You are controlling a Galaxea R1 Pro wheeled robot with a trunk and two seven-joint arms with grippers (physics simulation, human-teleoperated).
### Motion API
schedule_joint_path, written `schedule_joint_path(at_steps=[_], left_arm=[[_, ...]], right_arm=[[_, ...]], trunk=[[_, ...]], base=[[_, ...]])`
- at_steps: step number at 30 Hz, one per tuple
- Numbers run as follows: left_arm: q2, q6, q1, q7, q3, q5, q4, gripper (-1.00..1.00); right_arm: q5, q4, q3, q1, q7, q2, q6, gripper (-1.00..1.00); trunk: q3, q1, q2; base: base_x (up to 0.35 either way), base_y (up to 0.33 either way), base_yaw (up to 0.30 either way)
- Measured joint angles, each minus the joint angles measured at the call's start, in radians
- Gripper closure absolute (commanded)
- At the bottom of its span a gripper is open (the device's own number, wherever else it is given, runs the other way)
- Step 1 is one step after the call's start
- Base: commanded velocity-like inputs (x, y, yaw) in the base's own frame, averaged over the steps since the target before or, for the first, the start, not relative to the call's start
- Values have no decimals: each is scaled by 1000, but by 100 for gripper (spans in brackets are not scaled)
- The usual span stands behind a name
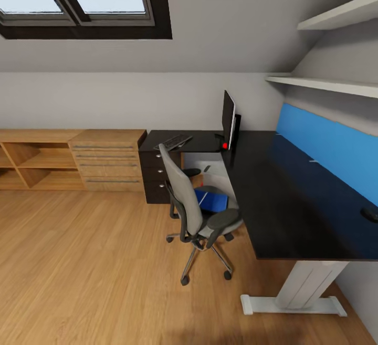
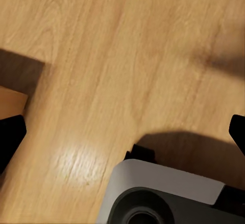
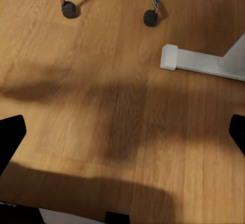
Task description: In the bedroom, organize the workspace by keeping the computer under the desk, ensuring the monitor is on the desk, placing the keyboard on the desk next to the monitor, placing the mouse on the desk next to the keyboard, moving the folder from the swivel chair onto the desk next to the mouse, stacking the notebook on top of the folder with the pen on top of the notebook, and positioning the swivel chair next to the desk.
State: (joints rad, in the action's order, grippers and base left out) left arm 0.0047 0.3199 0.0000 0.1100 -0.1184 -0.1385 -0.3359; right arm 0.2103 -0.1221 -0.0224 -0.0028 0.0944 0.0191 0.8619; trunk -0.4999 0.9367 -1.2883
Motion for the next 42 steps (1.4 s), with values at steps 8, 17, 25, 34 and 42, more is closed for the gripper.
schedule_joint_path(at_steps=[8,17,25,34,42], left_arm=[[-5,0,0,1,2,-1,-8,-100],[-1,1,0,-3,-3,4,-9,-100],[0,1,0,-3,-2,6,-8,-100],[0,1,0,-3,-2,7,-7,-100],[-1,1,0,-3,-2,8,-7,-100]], right_arm=[[0,0,0,0,0,1,0,-100],[0,1,0,0,0,-1,-1,-100],[0,1,0,0,0,-1,-1,-100],[0,0,0,0,0,0,-1,-100],[0,0,0,0,0,-1,-1,-100]], trunk=[[-19,23,-42],[-19,23,-42],[-19,23,-42],[-19,23,-42],[-19,23,-42]], base=[[0,0,-144],[0,0,-21],[70,104,-2],[165,209,0],[42,50,0]])
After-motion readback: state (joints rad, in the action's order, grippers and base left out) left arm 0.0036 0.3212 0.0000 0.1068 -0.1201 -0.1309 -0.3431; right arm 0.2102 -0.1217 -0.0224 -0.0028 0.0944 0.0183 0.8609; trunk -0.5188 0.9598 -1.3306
